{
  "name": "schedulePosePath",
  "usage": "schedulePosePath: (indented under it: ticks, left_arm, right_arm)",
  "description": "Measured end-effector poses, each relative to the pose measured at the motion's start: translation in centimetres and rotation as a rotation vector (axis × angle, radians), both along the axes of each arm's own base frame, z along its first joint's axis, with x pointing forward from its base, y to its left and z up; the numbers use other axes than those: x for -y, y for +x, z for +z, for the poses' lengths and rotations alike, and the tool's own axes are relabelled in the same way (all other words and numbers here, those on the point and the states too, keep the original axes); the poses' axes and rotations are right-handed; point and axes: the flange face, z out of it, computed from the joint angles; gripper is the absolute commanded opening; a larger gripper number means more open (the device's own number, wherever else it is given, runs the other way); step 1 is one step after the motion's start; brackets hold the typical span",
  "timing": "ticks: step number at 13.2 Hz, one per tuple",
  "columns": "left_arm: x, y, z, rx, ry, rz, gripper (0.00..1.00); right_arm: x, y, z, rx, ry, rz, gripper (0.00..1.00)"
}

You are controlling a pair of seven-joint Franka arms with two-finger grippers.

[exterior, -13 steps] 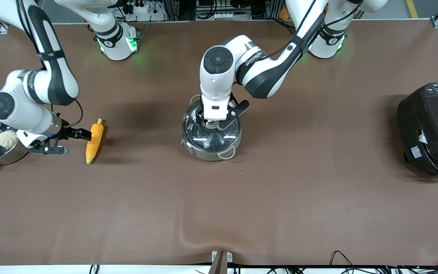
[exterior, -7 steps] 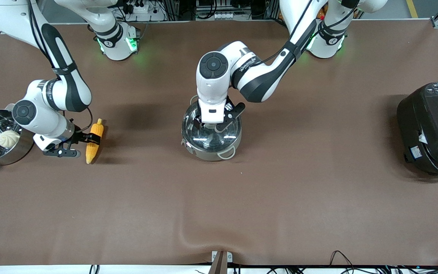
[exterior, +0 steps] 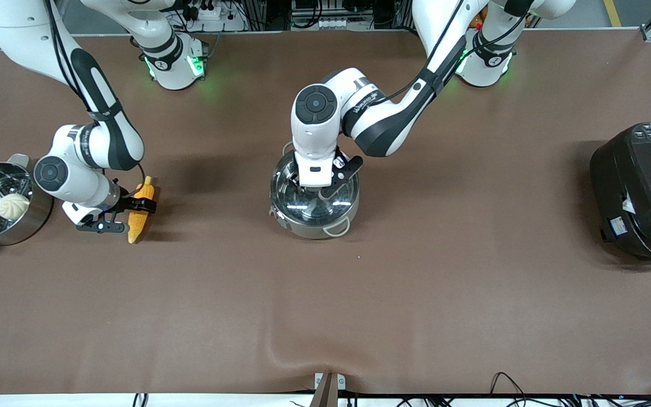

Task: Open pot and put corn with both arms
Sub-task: 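Grasp the lid knob with the left gripper while the right gripper grasps the corn, then lift the glass lid with the left gripper while the right gripper lifts the corn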

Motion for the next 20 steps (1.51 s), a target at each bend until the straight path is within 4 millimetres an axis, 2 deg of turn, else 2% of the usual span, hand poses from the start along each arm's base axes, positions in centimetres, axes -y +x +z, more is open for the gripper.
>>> schedulePosePath:
  ticks: [2, 3, 4, 6, 7, 8, 9, 11, 12, 14, 16, 17, 18, 19, 20]
  left_arm:
    - [0.0, 0.0, -0.2, -0.002, 0.002, 0.000, 0.71]
    - [0.0, 0.0, -0.4, -0.004, 0.004, 0.000, 0.66]
    - [0.0, 0.0, -0.6, -0.006, 0.005, -0.001, 0.56]
    - [0.0, 0.0, -0.7, -0.007, 0.006, 0.001, 0.11]
    - [0.0, -0.1, -0.6, -0.009, 0.008, 0.001, 0.00]
    - [0.0, -0.1, -0.6, -0.009, 0.008, 0.001, 0.00]
    - [0.0, -0.1, -0.6, -0.009, 0.008, 0.001, 0.00]
    - [0.0, 0.0, -0.4, -0.007, 0.008, 0.002, 0.00]
    - [-0.1, 0.1, 0.0, -0.005, 0.007, 0.003, 0.00]
    - [-1.2, 0.9, 2.6, 0.026, 0.022, 0.013, 0.00]
    - [-4.7, 3.0, 7.4, 0.062, 0.043, 0.038, 0.00]
    - [-7.3, 4.4, 9.8, 0.069, 0.048, 0.031, 0.00]
    - [-10.4, 6.0, 11.6, 0.070, 0.056, 0.009, 0.00]
    - [-14.1, 7.7, 12.6, 0.061, 0.068, -0.025, 0.00]
    - [-18.4, 9.2, 12.7, 0.043, 0.080, -0.066, 0.00]
  right_arm:
    - [0.4, -0.2, -0.7, -0.011, -0.001, -0.006, 1.00]
    - [0.6, -0.2, -0.9, -0.014, 0.000, -0.005, 1.00]
    - [0.8, -0.3, -1.1, -0.018, 0.001, 0.005, 1.00]
    - [1.1, -0.4, -1.4, -0.020, 0.004, 0.020, 0.97]
    - [1.3, -0.4, -1.6, -0.020, 0.004, 0.022, 0.79]
    - [1.4, -0.4, -1.6, -0.022, 0.005, 0.022, 0.57]
    - [1.3, -0.4, -1.7, -0.022, 0.005, 0.024, 0.38]
    - [1.2, -0.4, -1.7, -0.023, 0.006, 0.027, 0.12]
    - [1.1, -0.4, -1.7, -0.022, 0.006, 0.027, 0.05]
    - [1.1, -0.3, -1.6, -0.019, 0.006, 0.028, 0.01]
    - [0.9, 0.0, -1.3, -0.013, 0.007, 0.031, 0.01]
    - [0.7, 0.3, -1.0, -0.006, 0.008, 0.036, 0.01]
    - [0.4, 0.9, -0.3, -0.005, 0.010, 0.041, 0.01]
    - [0.0, 1.6, 0.8, -0.015, 0.012, 0.047, 0.01]
    - [-0.4, 2.5, 2.5, -0.029, 0.015, 0.054, 0.01]
